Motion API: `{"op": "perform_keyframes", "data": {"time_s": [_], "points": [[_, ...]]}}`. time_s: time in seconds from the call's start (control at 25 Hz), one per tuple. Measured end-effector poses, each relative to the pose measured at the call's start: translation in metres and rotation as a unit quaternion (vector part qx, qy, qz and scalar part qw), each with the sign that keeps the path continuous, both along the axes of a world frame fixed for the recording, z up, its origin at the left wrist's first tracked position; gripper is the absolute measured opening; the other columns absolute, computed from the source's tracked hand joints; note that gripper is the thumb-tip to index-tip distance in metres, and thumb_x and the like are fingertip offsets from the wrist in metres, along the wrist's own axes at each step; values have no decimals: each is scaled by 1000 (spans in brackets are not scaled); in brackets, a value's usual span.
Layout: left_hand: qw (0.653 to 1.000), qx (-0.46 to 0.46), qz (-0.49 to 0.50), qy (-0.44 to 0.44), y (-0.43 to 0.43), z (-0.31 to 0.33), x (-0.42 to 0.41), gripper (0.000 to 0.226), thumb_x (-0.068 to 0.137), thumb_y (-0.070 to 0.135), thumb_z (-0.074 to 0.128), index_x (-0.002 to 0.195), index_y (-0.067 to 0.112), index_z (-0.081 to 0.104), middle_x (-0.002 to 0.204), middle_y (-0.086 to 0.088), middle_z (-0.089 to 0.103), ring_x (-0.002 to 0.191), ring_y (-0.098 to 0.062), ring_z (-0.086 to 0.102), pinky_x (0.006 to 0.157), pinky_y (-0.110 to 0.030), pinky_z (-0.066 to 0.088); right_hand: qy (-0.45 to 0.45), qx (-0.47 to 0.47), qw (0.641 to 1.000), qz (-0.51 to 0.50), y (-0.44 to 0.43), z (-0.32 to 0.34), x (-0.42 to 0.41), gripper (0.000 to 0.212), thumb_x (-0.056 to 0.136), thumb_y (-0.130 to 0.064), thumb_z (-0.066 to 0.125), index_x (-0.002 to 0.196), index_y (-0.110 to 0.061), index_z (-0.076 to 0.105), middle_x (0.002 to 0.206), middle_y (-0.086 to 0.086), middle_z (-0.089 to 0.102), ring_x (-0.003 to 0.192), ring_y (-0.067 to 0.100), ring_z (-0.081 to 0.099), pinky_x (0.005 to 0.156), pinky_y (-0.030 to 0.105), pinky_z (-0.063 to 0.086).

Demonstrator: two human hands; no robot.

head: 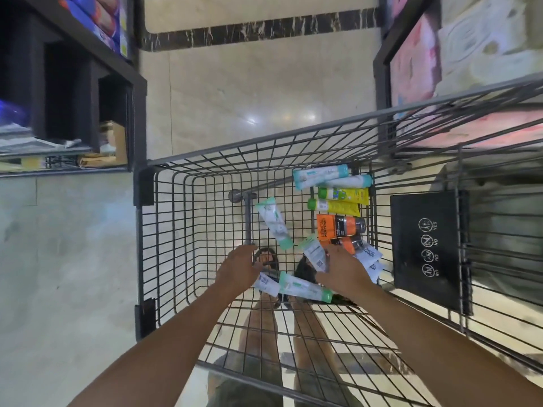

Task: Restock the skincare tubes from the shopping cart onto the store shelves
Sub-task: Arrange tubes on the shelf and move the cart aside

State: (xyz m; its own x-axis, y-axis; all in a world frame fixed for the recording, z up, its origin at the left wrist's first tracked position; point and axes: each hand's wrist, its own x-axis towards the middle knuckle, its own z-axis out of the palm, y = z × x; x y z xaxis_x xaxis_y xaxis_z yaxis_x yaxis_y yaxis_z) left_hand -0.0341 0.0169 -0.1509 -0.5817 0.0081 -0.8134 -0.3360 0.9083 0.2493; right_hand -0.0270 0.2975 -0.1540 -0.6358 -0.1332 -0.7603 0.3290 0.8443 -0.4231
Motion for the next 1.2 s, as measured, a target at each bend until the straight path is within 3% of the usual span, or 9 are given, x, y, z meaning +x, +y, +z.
{"op": "perform_keyframes", "data": {"time_s": [0.12,0.24,0.32,0.4,0.44,0.6,0.88,1.04,1.2], "points": [[990,4,141,7,31,-7,-36,57,98,44,64,141,9,51,130,-13,65,114,-30,62,85,-37,51,-28,-38,994,-97,17,14,-9,41,75,-35,78,112,-27,60,101,-9,67,91,12,65,75,29,53],[966,19,258,5,60,-17,-70,56,98,43,66,136,5,49,113,-11,63,86,-21,59,58,-28,39,-60,-61,982,-170,30,22,-17,20,89,-22,68,105,-27,56,91,-8,64,82,10,61,61,19,42],[952,14,306,-5,70,-32,-88,64,96,43,70,139,4,45,120,-10,62,92,-23,63,63,-28,47,-94,-105,946,-290,35,21,-21,12,96,-9,54,96,-21,58,89,1,63,88,22,62,70,28,52],[953,-9,301,-23,74,-49,-96,77,94,44,72,147,1,35,140,-16,57,115,-31,64,85,-33,53,-132,-140,892,-408,38,15,-23,23,96,0,45,103,-15,60,98,11,67,97,30,65,92,47,55],[955,-18,293,-30,76,-55,-97,78,94,42,72,148,1,32,146,-17,54,121,-33,62,91,-34,52,-144,-147,871,-446,40,14,-24,25,95,3,43,104,-13,60,98,12,66,97,31,64,96,51,54],[951,-1,307,-26,78,-69,-94,61,91,29,77,135,6,42,133,-16,60,109,-34,67,87,-39,58,-158,-185,825,-510,40,12,-23,27,93,6,40,99,-14,57,94,10,65,89,26,63,80,42,55],[926,87,365,-26,80,-48,-88,20,91,15,76,102,21,61,108,-9,68,101,-32,69,91,-50,61,-165,-225,814,-509,35,32,-26,34,89,-2,45,119,-12,59,112,15,68,102,30,65,94,52,56],[903,188,383,-47,80,-4,-83,31,96,2,68,125,9,60,119,-15,68,109,-35,69,91,-55,61,-157,-227,811,-516,31,58,-34,31,94,2,42,117,-12,58,103,12,69,93,26,66,79,41,55],[894,264,362,-27,73,69,-77,32,99,1,63,126,16,58,122,-13,67,101,-25,69,77,-37,63,-136,-264,812,-502,16,102,-48,22,97,1,45,114,-8,57,90,9,70,87,26,67,83,45,55]]}}
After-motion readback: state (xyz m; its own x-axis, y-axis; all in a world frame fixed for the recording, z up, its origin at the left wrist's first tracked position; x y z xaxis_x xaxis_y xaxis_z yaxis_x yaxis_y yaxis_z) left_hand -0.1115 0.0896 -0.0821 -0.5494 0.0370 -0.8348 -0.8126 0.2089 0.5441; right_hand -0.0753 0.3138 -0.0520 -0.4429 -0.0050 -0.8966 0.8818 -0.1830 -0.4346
